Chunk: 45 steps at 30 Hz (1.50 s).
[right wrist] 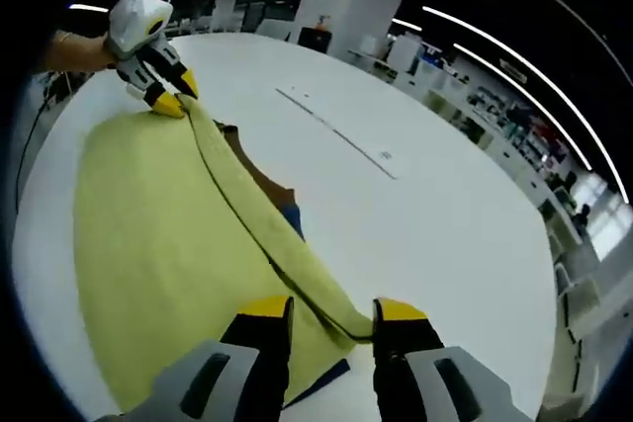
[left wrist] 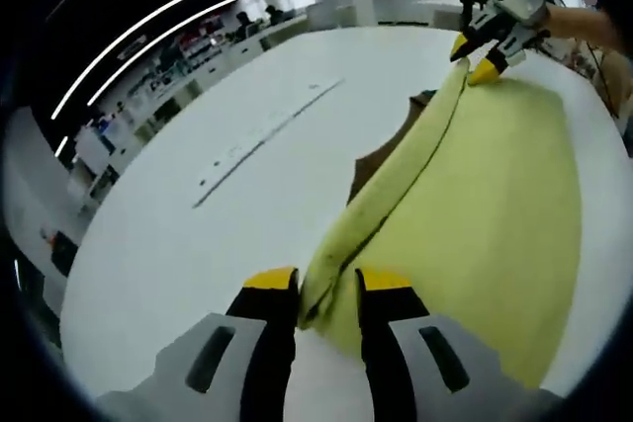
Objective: Fold the garment on the visible template until the final outline fits inside the template.
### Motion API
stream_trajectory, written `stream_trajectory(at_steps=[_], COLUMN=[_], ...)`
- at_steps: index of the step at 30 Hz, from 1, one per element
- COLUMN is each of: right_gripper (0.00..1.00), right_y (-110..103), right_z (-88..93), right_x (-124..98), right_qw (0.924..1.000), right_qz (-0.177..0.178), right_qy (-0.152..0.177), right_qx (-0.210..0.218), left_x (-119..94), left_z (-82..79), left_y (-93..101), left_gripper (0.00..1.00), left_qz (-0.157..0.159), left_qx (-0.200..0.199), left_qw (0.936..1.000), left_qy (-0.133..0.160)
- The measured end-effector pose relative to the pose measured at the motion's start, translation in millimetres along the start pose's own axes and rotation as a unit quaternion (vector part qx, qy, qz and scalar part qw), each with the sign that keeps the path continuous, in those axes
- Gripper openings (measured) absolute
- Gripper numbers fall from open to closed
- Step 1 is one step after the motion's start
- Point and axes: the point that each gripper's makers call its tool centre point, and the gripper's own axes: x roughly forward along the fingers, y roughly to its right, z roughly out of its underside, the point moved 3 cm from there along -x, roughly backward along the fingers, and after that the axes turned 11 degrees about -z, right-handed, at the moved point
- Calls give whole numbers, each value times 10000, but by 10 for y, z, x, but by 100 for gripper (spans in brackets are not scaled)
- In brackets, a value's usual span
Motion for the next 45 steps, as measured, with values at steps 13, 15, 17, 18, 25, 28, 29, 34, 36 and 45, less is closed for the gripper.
stream_trajectory(at_steps=[13,15,17,18,25,28,29,34,36,45], right_gripper=[0,0,0,0,7,17,18,23,29,50], right_y=[173,209,252,275,396,431,435,403,394,277], right_z=[73,50,43,39,88,163,171,180,153,38], right_x=[3,10,15,23,69,102,107,77,50,-97], right_qw=[9994,9979,9956,9925,9701,9594,9573,9524,9515,9410], right_qz=[338,340,380,397,627,649,638,541,492,67], right_qy=[-81,157,305,428,787,781,803,823,869,1101], right_qx=[92,522,804,1071,2207,2630,2702,2885,2911,3200], left_x=[54,69,94,108,178,196,192,151,107,-142], left_z=[47,35,24,13,44,57,64,78,62,-45], left_y=[-144,-165,-212,-238,-245,-350,-335,-371,-340,-247], left_gripper=[7,5,4,4,5,11,11,15,18,38], left_qz=[-265,-324,-436,-512,-590,-927,-881,-809,-799,-401], left_qx=[-17,-18,-197,-465,-1297,-1757,-2099,-2543,-2539,-2490], left_qw=[9996,9995,9989,9976,9897,9800,9736,9637,9639,9671], left_qy=[-35,4,-7,13,-137,-126,-159,-46,-19,331])
